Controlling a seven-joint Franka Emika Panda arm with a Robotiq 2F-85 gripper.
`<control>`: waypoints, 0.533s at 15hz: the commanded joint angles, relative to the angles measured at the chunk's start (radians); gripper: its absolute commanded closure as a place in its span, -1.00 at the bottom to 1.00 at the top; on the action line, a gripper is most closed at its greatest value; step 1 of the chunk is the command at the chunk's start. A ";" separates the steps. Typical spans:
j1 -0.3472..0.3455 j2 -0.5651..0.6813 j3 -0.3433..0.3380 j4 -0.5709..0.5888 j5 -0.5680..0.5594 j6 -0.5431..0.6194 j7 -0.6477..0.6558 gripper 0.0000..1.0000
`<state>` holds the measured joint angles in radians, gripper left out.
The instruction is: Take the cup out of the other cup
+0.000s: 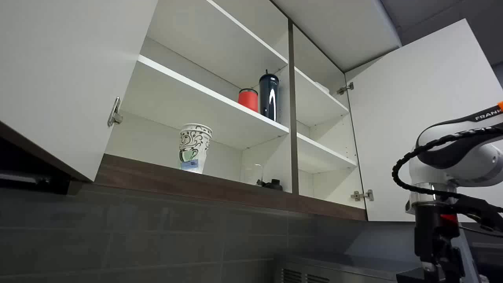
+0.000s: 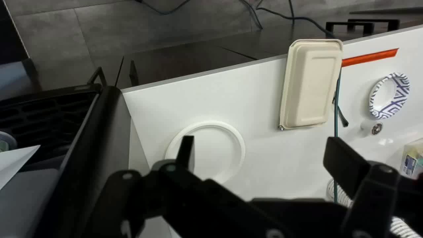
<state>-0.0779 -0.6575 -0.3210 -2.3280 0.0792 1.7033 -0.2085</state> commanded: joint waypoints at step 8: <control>0.008 0.041 0.038 0.037 0.031 -0.012 -0.031 -1.00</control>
<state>-0.0795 -0.6574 -0.3195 -2.3280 0.0792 1.7033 -0.2085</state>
